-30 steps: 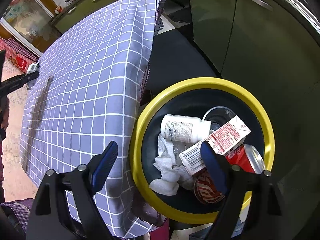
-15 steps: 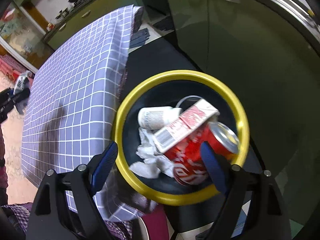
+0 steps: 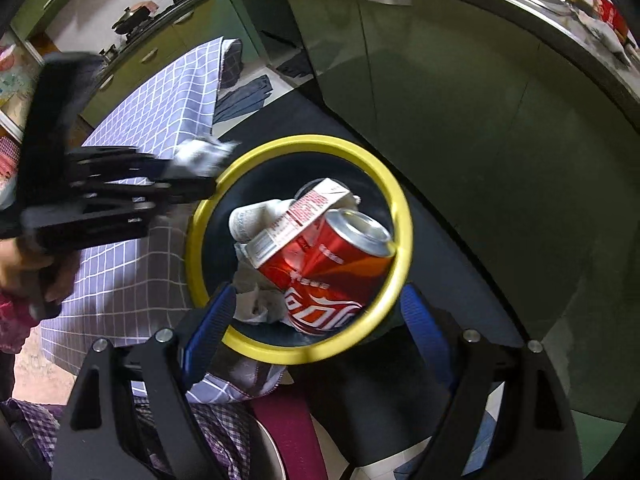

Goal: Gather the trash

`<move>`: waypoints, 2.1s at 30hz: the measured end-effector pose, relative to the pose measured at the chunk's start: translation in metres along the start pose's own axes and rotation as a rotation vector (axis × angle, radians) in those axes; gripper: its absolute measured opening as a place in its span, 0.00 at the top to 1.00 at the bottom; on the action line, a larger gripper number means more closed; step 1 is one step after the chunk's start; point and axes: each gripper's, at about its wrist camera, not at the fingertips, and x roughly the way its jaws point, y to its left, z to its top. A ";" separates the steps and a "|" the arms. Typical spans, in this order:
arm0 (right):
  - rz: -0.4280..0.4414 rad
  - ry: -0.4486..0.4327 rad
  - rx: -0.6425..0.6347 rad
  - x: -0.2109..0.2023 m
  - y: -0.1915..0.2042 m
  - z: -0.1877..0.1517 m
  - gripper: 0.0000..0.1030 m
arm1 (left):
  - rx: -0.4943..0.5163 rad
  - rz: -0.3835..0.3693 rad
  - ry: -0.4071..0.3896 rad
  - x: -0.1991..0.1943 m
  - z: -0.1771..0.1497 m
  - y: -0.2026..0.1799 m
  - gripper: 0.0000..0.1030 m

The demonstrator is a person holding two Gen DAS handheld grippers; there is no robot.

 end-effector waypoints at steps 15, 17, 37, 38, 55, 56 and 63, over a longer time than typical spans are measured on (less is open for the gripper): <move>0.014 0.008 0.014 0.004 0.007 -0.010 0.22 | -0.041 -0.035 -0.034 -0.001 -0.021 0.009 0.25; 0.024 0.010 0.008 0.006 0.014 -0.012 0.22 | -0.031 -0.011 -0.097 -0.025 -0.042 0.012 0.17; 0.038 -0.341 -0.193 -0.074 0.155 -0.085 0.06 | -0.585 0.521 -0.545 -0.244 -0.372 0.108 0.04; 0.040 -0.378 -0.210 -0.084 0.164 -0.092 0.06 | -0.598 0.532 -0.554 -0.254 -0.383 0.108 0.04; -0.133 -0.518 -0.241 -0.094 0.187 -0.125 0.06 | -0.593 0.604 -0.658 -0.305 -0.445 0.063 0.04; -0.133 -0.515 -0.245 -0.093 0.188 -0.125 0.06 | -0.590 0.601 -0.657 -0.305 -0.444 0.062 0.04; -0.125 -0.523 -0.254 -0.089 0.192 -0.121 0.06 | -0.597 0.611 -0.663 -0.304 -0.441 0.062 0.04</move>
